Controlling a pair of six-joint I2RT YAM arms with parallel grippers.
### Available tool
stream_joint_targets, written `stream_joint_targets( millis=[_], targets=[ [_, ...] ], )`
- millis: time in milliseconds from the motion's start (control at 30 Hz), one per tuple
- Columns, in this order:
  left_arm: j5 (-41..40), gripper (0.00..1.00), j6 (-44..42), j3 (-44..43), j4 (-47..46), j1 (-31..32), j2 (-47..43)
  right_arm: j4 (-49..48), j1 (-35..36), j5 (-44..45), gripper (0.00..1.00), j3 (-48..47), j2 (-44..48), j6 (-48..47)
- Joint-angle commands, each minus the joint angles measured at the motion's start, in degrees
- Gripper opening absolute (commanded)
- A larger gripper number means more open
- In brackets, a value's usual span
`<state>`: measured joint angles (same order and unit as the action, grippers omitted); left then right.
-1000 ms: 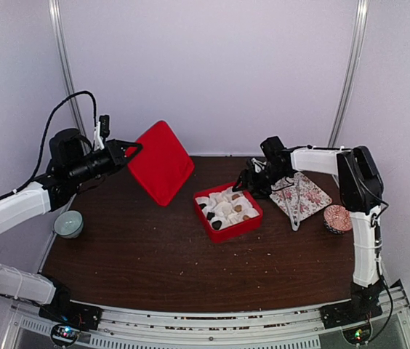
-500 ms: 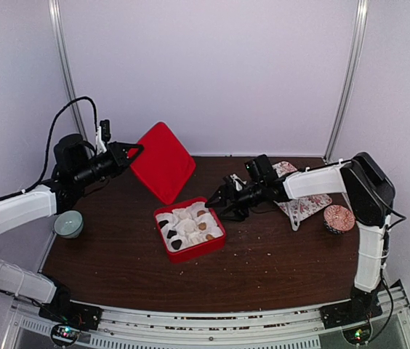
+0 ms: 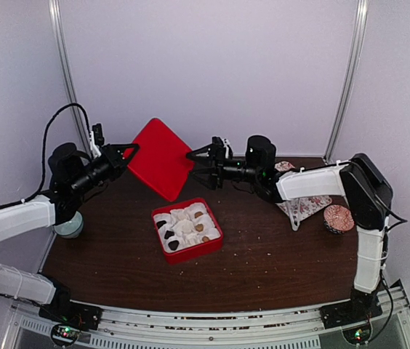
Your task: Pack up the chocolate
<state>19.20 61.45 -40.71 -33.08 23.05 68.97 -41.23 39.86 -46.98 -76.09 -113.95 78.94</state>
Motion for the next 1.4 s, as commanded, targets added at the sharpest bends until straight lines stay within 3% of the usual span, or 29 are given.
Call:
stream_joint_targets(
  millis=[0,267,433,633,933,1033,1267,1367],
  targets=[
    [-3.27,0.12,0.93,1.86,-5.60,0.71,-4.19,-9.40,2.87,3.41,0.76,-3.40,-3.97,7.56],
    [-6.07,0.12,0.32,4.12,-3.34,1.07,-8.59,-5.62,4.29,8.17,0.71,-0.01,-2.15,4.46],
    [-7.47,0.13,-0.08,3.93,-1.91,1.17,-9.98,1.04,4.78,12.00,0.74,5.28,3.29,-1.92],
    [-8.21,0.13,0.96,4.49,-3.23,2.44,-9.51,-9.68,6.66,8.49,0.71,-2.47,-3.27,5.05],
    [-11.53,0.16,2.95,7.69,-6.40,4.30,-11.02,-10.08,7.70,9.09,0.53,-5.96,-6.18,7.60],
    [-12.97,0.16,2.66,8.71,-5.88,4.29,-12.75,-8.08,7.66,9.96,0.62,-3.86,-5.12,6.19],
    [-13.36,0.17,0.04,6.26,-1.92,4.36,-14.64,-1.08,6.18,16.68,0.70,9.76,4.00,-1.21],
    [-13.45,0.16,0.85,6.09,-3.15,4.36,-14.38,0.86,6.24,17.40,0.76,9.97,4.17,-2.31]
  ],
)
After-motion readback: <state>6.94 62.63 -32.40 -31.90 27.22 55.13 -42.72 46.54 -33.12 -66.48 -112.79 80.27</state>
